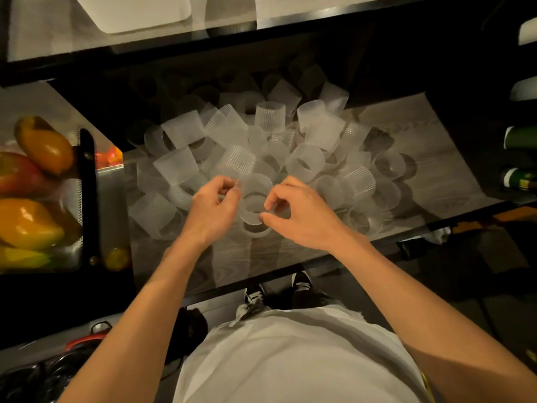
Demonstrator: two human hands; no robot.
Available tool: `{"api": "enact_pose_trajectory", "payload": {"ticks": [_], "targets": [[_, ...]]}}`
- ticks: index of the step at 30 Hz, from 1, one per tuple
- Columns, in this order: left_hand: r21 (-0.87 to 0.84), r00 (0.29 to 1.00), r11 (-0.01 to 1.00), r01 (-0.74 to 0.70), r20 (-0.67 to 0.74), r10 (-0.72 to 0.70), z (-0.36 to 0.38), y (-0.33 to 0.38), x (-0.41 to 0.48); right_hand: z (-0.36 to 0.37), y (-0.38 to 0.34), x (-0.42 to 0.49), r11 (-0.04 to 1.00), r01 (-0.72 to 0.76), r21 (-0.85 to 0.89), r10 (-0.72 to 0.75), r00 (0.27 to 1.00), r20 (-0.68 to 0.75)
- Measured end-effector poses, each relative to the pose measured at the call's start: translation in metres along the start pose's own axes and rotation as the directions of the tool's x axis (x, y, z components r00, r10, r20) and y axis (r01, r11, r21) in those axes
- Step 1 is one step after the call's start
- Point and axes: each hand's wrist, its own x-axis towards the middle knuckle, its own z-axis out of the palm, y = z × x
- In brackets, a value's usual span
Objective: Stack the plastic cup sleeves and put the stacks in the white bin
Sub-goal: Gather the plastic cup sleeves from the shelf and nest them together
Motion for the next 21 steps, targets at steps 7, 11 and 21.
{"api": "enact_pose_trajectory", "payload": {"ticks": [7, 11, 21], "targets": [[0.044, 0.998, 0.999, 0.028, 0.050, -0.030, 0.003, -0.021, -0.014, 0.013, 0.010, -0.001, 0.991, 0.037, -0.126, -0.020, 0.991, 0.134], [0.055, 0.999, 0.998, -0.006, 0.041, 0.003, 0.004, -0.020, -0.014, 0.011, 0.014, -0.002, 0.985, 0.030, -0.167, -0.013, 0.994, 0.104], [0.445, 0.995, 0.895, 0.022, 0.077, -0.063, 0.006, -0.014, 0.003, 0.014, 0.028, -0.002, 0.964, -0.089, -0.250, 0.133, 0.977, 0.165]]}}
